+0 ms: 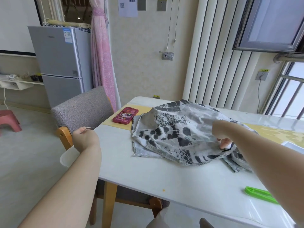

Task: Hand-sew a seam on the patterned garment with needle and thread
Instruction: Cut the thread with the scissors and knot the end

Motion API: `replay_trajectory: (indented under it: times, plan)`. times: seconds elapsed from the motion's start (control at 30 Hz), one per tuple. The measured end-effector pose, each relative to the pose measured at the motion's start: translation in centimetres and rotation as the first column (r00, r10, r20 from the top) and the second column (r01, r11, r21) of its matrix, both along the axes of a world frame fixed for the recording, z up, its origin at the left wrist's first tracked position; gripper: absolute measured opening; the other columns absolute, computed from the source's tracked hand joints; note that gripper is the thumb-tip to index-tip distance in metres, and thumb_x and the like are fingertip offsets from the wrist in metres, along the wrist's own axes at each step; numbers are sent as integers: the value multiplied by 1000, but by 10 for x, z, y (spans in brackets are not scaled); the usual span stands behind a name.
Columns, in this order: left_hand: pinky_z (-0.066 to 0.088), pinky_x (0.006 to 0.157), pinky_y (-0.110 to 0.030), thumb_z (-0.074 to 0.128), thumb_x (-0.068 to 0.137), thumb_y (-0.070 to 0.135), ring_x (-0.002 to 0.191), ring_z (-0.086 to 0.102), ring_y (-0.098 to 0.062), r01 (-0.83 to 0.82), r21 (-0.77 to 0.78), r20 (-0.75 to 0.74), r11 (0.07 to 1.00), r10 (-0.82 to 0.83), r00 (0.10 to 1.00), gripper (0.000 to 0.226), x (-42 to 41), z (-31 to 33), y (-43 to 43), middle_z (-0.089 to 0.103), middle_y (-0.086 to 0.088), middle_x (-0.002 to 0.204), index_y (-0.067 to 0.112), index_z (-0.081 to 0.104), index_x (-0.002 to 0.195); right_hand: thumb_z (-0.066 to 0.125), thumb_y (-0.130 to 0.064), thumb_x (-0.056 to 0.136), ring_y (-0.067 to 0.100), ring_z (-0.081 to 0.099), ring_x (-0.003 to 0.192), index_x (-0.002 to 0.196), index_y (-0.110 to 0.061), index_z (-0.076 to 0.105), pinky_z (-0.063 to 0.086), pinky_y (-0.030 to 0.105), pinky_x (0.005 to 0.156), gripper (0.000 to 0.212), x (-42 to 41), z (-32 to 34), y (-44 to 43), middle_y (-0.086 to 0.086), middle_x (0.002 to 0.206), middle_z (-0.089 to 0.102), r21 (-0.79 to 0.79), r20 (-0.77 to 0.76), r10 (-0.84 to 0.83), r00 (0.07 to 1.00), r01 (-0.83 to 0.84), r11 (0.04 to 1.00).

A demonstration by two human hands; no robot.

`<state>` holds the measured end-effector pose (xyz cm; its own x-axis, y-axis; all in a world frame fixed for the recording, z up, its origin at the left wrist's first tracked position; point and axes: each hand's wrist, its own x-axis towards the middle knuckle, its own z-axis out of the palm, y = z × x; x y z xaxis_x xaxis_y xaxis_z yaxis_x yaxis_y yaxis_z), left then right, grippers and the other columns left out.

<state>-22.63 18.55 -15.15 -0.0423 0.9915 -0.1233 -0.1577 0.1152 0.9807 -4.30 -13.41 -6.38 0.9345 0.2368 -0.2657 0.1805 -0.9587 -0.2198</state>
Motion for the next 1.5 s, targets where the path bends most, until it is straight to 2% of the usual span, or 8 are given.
replay_trajectory:
  times: [0.07,0.13,0.37,0.53,0.73,1.1,1.3,1.5]
  plan:
    - [40,96,-26,44,93,3,120,55,-29,-19,-26,21,999,19,1000,35,0,-1,1,58,-14,130,6,59,125,51,-16,96,19,50,87,99,0,61,43,35,99,20,-4,1,-1,4,91,60,-118,48,59,997,-53,992]
    - [41,94,-25,43,93,1,119,55,-29,-37,-72,61,997,42,997,36,1,1,1,58,-15,129,4,59,125,49,-5,94,19,52,70,83,-3,55,52,33,76,13,5,-2,-1,5,73,51,-6,57,26,998,-26,1000]
    - [45,95,-31,42,91,-3,121,54,-31,-67,-188,244,980,112,963,37,3,9,2,55,-22,130,-4,54,126,37,-6,96,9,41,63,125,1,53,35,18,51,33,13,4,1,0,72,35,-213,190,45,981,-3,977]
    - [42,93,-29,44,93,5,116,56,-32,40,54,-158,998,-31,987,33,2,-4,2,60,-15,127,6,61,122,45,-3,92,20,46,66,118,2,50,36,25,50,27,31,0,-2,3,72,38,-124,317,4,948,37,992]
    - [38,87,-38,43,93,10,106,57,-31,523,331,-834,786,-15,551,29,2,-17,-17,60,-7,118,24,61,111,50,0,88,22,66,73,80,-8,53,37,27,48,12,45,-10,-4,11,87,73,-45,356,149,922,-142,989]
    - [21,108,-37,41,93,14,114,50,-16,708,233,-964,667,255,76,39,-1,-23,-24,56,5,118,40,58,117,48,-5,85,28,61,67,86,-6,69,53,37,58,21,61,-15,2,9,78,67,-89,596,297,746,-306,948]
    - [17,112,-43,51,90,20,124,43,-23,699,336,-942,632,239,238,39,8,-10,-40,51,2,132,32,56,127,62,-29,90,21,61,83,104,-18,65,55,34,72,18,67,-22,9,4,99,68,-100,524,312,792,-306,947]
    - [40,91,-35,54,91,16,105,54,-21,829,485,-863,280,0,505,31,45,21,-108,56,5,120,25,63,119,56,-24,91,22,60,97,135,-19,46,51,35,77,45,68,-21,-7,3,114,66,72,455,212,865,-273,959]
